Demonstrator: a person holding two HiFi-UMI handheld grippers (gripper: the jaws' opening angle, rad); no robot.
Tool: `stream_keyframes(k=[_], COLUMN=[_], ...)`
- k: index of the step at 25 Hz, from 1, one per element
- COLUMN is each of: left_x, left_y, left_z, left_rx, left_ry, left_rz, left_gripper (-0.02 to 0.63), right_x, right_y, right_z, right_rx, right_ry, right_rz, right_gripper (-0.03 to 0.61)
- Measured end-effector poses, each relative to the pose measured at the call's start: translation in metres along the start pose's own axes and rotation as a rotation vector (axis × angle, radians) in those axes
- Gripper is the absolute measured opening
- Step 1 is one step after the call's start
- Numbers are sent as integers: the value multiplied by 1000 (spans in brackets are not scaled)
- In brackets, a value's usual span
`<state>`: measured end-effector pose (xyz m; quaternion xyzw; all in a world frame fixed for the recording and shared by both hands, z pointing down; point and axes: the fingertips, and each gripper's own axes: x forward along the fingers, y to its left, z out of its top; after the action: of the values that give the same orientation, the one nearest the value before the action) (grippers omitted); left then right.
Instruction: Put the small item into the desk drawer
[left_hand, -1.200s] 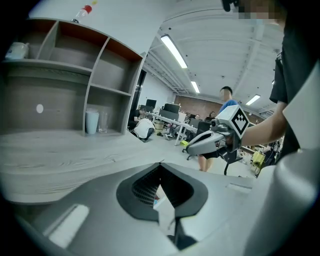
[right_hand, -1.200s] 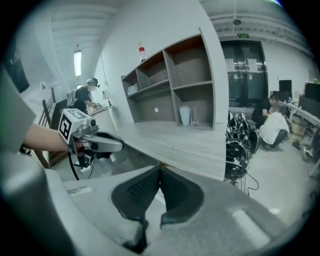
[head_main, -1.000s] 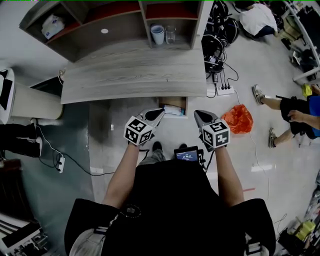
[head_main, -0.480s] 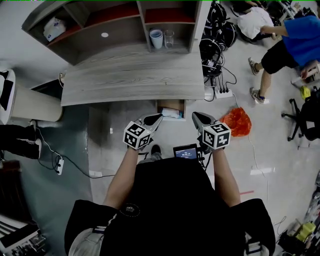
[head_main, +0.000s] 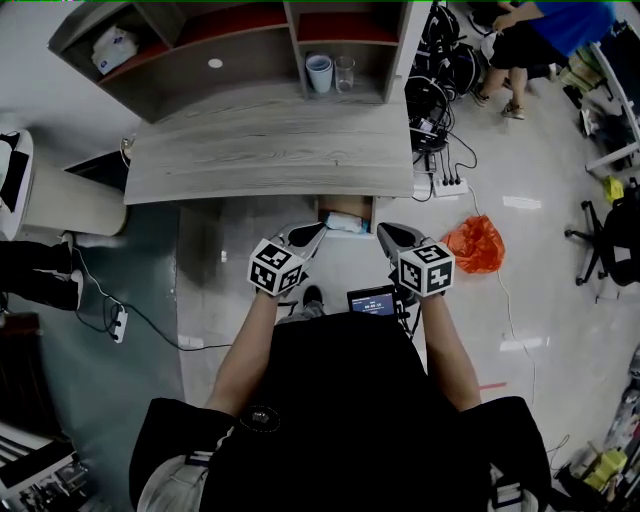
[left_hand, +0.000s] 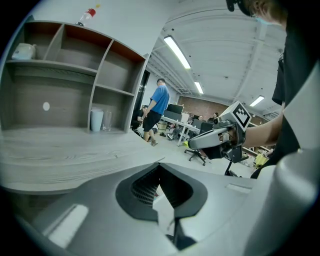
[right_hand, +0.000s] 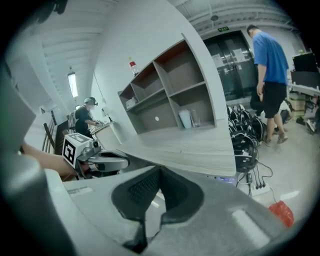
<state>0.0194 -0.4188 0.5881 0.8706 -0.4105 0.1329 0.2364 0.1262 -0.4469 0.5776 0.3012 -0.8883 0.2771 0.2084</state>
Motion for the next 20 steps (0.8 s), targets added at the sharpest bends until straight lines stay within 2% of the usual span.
stream_keyframes(k=[20], left_x=[-4], left_y=[-11], left_z=[-1], left_rx=[2], left_ry=[6], left_rz=[-21], left_gripper=[-6], right_x=[-1], right_y=[7], right_z=[-5], right_rx=[-30], right_ry=[21], right_rz=[15], right_gripper=[-2])
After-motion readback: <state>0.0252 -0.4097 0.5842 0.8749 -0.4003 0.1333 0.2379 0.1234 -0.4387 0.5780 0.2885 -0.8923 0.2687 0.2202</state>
